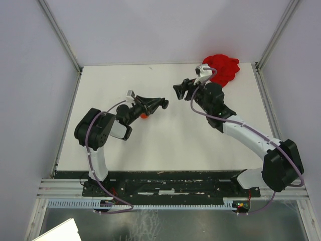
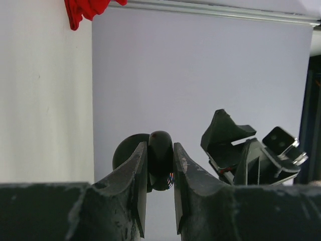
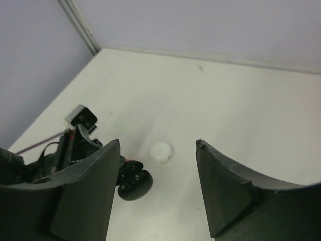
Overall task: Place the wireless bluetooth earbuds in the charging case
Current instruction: Place the earbud in the charging case, then close the charging case.
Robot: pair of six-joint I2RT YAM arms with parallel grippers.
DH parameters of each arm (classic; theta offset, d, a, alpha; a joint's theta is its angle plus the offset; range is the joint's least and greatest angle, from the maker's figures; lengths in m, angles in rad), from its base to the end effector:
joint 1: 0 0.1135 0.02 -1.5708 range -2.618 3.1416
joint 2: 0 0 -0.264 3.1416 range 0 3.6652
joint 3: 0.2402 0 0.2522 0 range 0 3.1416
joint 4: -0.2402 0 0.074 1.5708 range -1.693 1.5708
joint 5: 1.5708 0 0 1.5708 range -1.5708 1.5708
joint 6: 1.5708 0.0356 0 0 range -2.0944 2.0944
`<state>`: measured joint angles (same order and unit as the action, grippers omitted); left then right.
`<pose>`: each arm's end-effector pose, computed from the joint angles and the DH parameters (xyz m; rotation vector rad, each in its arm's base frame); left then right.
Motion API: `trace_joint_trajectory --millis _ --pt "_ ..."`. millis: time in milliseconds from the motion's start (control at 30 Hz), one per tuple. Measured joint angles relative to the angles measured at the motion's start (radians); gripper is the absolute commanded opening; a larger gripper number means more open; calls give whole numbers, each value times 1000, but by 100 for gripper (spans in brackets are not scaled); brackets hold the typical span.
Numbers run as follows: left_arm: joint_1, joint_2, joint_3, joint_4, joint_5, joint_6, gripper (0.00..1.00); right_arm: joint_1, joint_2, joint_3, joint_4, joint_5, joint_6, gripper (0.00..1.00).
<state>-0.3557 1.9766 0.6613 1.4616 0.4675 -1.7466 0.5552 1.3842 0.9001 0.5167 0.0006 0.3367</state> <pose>0.3214 -0.1365 0.1496 -0.7487 1.6483 -1.9608 0.2765 0.1715 0.3156 -0.1719 1.5717 0.7041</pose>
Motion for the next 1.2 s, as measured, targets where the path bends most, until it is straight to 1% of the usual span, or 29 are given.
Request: trace_joint_trajectory --millis 33,100,167,233,333,367,433,533,633,700,800,900,1200 --pt "0 -19 0 -30 -5 20 3 0 -1 61 -116 21 -7 73" --pt "0 -61 0 -89 -18 67 3 0 -1 134 -274 49 -19 77" --pt "0 -115 0 -170 -39 117 3 4 -2 161 -387 77 -27 82" --pt "-5 -171 -1 -259 -75 161 3 15 3 158 -481 113 -38 89" --pt "-16 -234 -8 -361 -132 191 3 50 24 119 -531 174 -61 100" --pt "-21 -251 -13 -394 -154 198 3 69 34 97 -531 199 -74 100" --pt "-33 -274 -22 -452 -198 204 3 118 55 43 -502 249 -110 99" --pt "-53 -296 -32 -540 -258 203 3 193 95 -59 -383 294 -172 100" --pt "-69 -311 -47 -606 -309 201 3 230 135 -135 -248 303 -215 100" --pt "-76 -321 -53 -646 -336 195 3 235 169 -153 -171 312 -238 100" --pt "-84 -338 -53 -712 -367 181 3 244 216 -155 -60 317 -269 100" --pt "-85 -355 -53 -762 -391 169 3 262 253 -148 12 319 -287 100" --pt "-85 -359 -51 -819 -410 149 3 315 385 -51 83 327 -306 100"
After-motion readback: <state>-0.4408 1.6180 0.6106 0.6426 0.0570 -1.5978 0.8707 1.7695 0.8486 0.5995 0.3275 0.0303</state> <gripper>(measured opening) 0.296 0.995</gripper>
